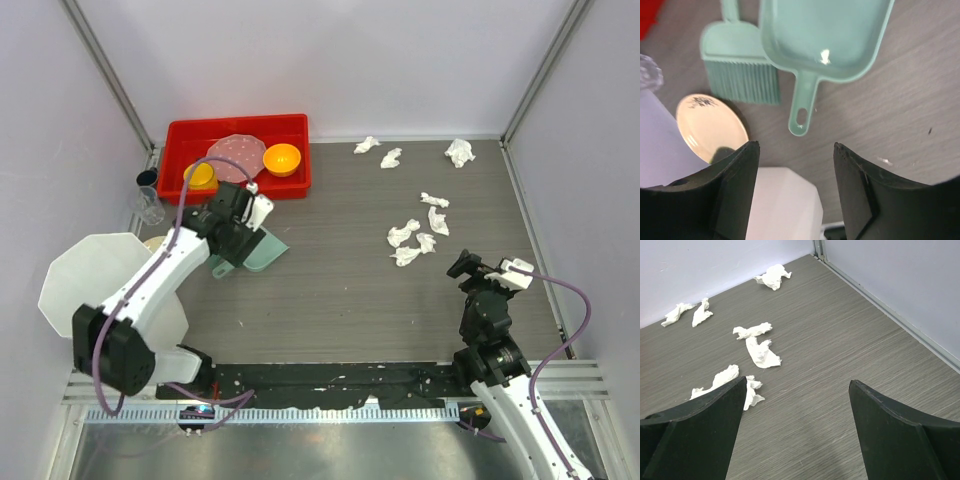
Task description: Sweep away the paper scraps from the table
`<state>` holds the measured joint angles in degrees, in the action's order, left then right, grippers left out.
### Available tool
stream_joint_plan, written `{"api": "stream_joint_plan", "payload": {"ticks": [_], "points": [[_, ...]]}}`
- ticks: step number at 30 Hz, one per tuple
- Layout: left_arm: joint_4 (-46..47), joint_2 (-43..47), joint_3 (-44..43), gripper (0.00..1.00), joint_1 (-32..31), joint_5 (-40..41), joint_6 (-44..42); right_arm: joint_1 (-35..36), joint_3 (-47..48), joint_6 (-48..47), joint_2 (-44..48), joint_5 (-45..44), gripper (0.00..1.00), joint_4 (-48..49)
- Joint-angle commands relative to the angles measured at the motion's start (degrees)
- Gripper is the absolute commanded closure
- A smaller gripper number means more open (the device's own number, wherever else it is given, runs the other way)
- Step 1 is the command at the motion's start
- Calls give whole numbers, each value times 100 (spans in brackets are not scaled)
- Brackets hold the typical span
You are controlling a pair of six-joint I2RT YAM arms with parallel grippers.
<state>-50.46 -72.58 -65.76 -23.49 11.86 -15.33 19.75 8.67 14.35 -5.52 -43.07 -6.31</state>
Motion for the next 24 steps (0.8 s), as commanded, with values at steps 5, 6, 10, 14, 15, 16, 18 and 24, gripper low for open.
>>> {"api": "stream_joint_plan", "payload": {"ticks": [5,6,10,14,15,16,18,24], "points": [[-448,-924,28,28,151,18,-242,-15,21,86,-28,18,12,376],[-369,-1177,37,28,212,97,-294,-15,21,86,-37,27,12,384],[-193,-1846,-94,29,852,-68,-348,-15,30,86,-28,35,12,393],[-315,-2269,-104,33,986,-1122,-506,-6,4,77,-37,27,12,419],[-316,-2322,-78,32,986,-1394,-523,-15,21,77,-54,27,12,420],[-324,-2392,-60,32,978,-1614,-515,-15,21,77,-55,27,12,411],[-254,-2454,-51,33,977,-1827,-392,-6,21,68,-63,18,12,411],[-421,-2691,-69,41,794,-2231,-198,-15,30,68,-81,0,12,411]]}}
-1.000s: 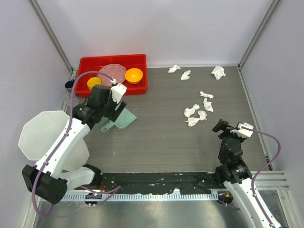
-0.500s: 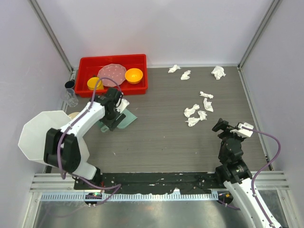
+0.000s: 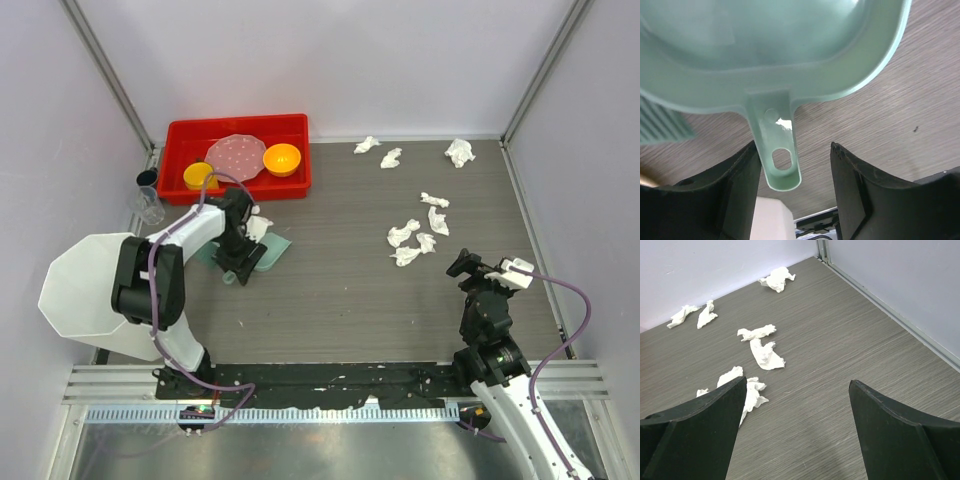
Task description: Sweep away the paper scraps from the table
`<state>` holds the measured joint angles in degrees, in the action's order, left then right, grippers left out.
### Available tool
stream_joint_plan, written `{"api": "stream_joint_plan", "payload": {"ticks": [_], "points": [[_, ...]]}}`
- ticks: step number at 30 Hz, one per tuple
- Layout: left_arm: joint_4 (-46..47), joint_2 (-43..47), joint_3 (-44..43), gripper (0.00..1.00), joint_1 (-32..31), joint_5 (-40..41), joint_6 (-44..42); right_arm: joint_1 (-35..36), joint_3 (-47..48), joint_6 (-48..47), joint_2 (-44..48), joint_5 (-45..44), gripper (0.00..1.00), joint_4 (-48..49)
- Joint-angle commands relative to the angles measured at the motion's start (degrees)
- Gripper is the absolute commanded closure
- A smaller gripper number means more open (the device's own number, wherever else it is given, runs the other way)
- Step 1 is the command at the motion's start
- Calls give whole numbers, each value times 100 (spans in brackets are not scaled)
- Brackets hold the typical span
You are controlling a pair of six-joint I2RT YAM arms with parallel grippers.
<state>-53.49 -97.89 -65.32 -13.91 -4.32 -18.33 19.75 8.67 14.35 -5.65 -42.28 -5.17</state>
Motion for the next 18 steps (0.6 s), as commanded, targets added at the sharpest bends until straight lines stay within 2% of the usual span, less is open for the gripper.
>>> {"api": "stream_joint_plan", "payload": {"ticks": [1,5,10,18], "points": [[-143,-178,-95,41,-234,-675,93,-15,21,68,-77,-78,12,306],[-319,-152,-33,39,-638,-886,14,-15,21,59,-77,-87,12,297],[-706,-196,-358,35,-867,-1931,-197,-6,21,59,-94,-105,12,297],[-838,-301,-693,28,-1262,-2284,-347,-6,30,42,-103,-122,12,306]]}}
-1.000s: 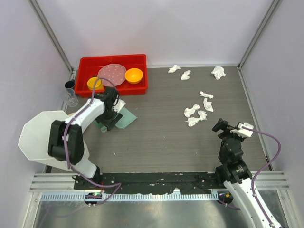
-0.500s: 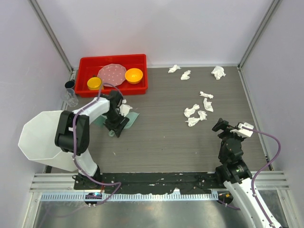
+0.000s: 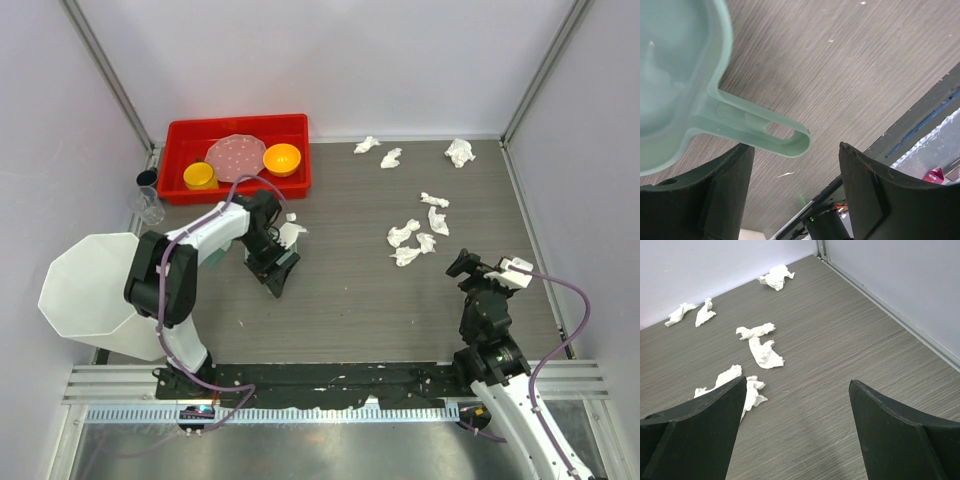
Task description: Sweep away the paper scraps from the table
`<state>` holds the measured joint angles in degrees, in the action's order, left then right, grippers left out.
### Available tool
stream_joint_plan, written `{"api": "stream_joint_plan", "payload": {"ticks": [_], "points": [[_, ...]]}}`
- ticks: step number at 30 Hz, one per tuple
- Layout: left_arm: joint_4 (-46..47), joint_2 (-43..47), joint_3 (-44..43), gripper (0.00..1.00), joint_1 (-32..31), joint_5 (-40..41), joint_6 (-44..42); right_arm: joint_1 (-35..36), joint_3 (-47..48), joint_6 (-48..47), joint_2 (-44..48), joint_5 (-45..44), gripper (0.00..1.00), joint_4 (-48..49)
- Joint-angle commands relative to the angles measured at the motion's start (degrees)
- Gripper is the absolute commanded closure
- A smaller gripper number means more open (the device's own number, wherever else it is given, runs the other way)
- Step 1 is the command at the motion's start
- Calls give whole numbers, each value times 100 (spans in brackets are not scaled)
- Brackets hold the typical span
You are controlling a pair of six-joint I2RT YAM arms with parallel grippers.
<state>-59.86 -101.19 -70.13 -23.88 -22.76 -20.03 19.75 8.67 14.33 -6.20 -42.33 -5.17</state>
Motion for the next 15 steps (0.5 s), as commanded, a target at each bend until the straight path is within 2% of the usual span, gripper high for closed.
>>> {"api": "stream_joint_plan", "payload": {"ticks": [1,10,14,15], "points": [[-193,133,-212,27,-301,-448,-194,-15,39,53,-57,-118,12,297],[-509,1153,-616,24,-319,-985,-440,-15,39,26,-127,-92,11,332],[-221,1374,-748,23,-206,-73,-37,-6,56,26,-180,-39,11,332],[-106,1365,-765,23,-144,191,312,-15,65,18,-189,-39,12,341]]}}
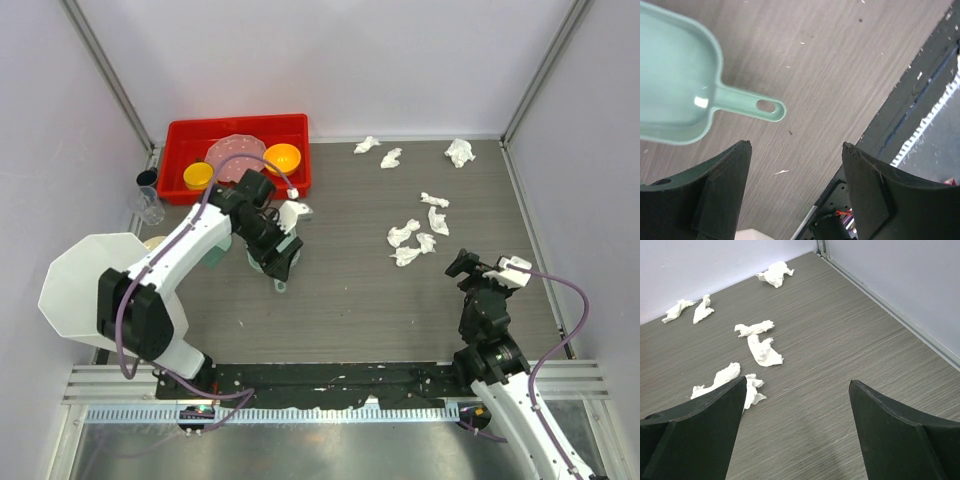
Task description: Sweep away the paper scraps from the table
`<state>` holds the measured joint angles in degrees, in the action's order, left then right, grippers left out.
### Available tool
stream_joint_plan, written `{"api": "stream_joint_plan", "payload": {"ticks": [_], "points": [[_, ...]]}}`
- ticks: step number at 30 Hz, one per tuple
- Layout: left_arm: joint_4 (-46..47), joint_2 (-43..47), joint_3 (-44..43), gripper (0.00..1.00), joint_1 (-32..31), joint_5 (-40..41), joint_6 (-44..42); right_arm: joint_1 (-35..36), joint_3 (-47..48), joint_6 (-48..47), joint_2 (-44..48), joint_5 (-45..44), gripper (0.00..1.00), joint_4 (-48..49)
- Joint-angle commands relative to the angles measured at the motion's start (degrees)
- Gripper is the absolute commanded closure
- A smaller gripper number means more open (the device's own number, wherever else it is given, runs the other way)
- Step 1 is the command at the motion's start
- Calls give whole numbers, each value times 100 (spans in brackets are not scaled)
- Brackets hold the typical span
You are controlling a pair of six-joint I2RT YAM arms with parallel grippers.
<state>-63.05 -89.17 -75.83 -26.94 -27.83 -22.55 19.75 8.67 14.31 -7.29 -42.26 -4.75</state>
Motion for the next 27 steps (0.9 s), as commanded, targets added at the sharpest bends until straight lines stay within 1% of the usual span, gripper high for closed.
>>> {"api": "stream_joint_plan", "payload": {"ticks": [1,3,4,6,7,9,10,12,13,14,15,18,21,25,26,27], "points": [[440,128,-230,23,241,1249,732,-15,65,28,-88,-37,12,291],[818,-38,-362,24,496,1805,1066,-6,65,20,-106,-19,12,291],[933,-127,-414,25,592,2252,1303,-15,65,20,-106,-19,12,291],[1292,-276,-607,25,812,2729,1445,-15,65,20,-106,-19,12,291],[1408,-486,-686,26,883,3270,1489,-15,65,20,-97,-19,12,291],[1610,-759,-941,26,1093,3652,1481,-15,65,11,-106,-10,12,291],[1603,-1082,-1047,28,1146,3845,1472,-15,65,2,-89,-10,12,300],[1446,-1453,-1372,31,1322,4206,1446,-15,74,2,-89,-2,12,300],[1392,-1794,-1442,35,1366,4277,1420,-15,74,2,-88,-2,12,291],[1365,-1893,-1487,38,1436,4347,1385,-15,83,2,-97,-10,12,291],[1374,-1990,-1470,44,1463,4331,1367,-15,74,2,-89,7,12,291],[1278,-2219,-1338,49,1507,4085,1332,-15,56,2,-115,33,12,335],[1189,-2246,-1189,51,1516,3786,1367,-15,65,-15,-150,51,12,370],[1321,-2307,-925,51,1612,3873,1323,-15,65,-15,-211,95,12,379],[1321,-2342,-916,52,1639,3847,1323,-15,65,-7,-211,95,12,379],[1295,-2438,-907,56,1657,3830,1332,-15,65,-15,-203,95,12,379]]}}
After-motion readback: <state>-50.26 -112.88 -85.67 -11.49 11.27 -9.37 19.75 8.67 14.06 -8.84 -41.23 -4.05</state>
